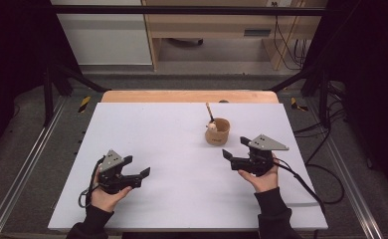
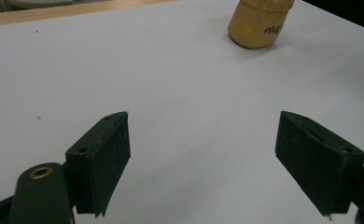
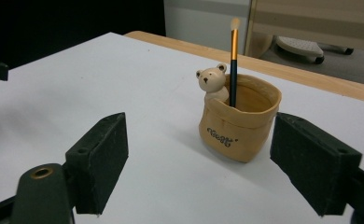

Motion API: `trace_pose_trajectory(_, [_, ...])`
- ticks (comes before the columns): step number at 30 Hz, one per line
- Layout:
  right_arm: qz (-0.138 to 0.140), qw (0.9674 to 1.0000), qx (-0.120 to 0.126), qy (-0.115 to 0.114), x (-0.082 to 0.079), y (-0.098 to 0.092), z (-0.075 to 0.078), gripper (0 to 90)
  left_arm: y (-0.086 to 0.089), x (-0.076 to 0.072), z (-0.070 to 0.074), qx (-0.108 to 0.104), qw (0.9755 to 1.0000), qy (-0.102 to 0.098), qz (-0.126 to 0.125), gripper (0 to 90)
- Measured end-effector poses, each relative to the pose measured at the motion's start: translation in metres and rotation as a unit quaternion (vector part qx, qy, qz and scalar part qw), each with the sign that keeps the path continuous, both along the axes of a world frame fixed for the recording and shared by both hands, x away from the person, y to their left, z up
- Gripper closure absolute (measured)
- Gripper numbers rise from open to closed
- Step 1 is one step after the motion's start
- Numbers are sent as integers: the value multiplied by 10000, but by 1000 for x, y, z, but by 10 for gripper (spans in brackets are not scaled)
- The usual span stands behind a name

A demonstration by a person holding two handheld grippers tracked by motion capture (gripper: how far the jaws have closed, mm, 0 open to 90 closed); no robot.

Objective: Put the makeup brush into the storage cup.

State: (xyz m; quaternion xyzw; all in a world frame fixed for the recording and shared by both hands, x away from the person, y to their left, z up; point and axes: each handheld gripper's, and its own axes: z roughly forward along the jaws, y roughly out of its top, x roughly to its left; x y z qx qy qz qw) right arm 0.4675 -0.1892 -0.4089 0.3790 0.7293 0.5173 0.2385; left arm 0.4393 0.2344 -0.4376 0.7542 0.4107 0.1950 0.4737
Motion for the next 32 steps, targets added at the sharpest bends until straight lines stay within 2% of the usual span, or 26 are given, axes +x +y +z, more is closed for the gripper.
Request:
trace_pose_trajectory(5, [-22,10000,77,-33,-9,-9,2,155,1,0,1,-17,10000,-37,1,164])
trace_pose_trajectory(12, [-44,10000,51,3,-20,-21,2,107,3,-1,2,-41,10000,-61,11,147])
trace_pose_trajectory(20, [-48,9994,-297,148,-29,-30,-10,60,4,-2,2,-61,10000,-55,13,141])
trace_pose_trajectory(32, [-134,9989,-388,207,-35,-38,-17,55,8,-4,2,-96,9999,-69,39,139])
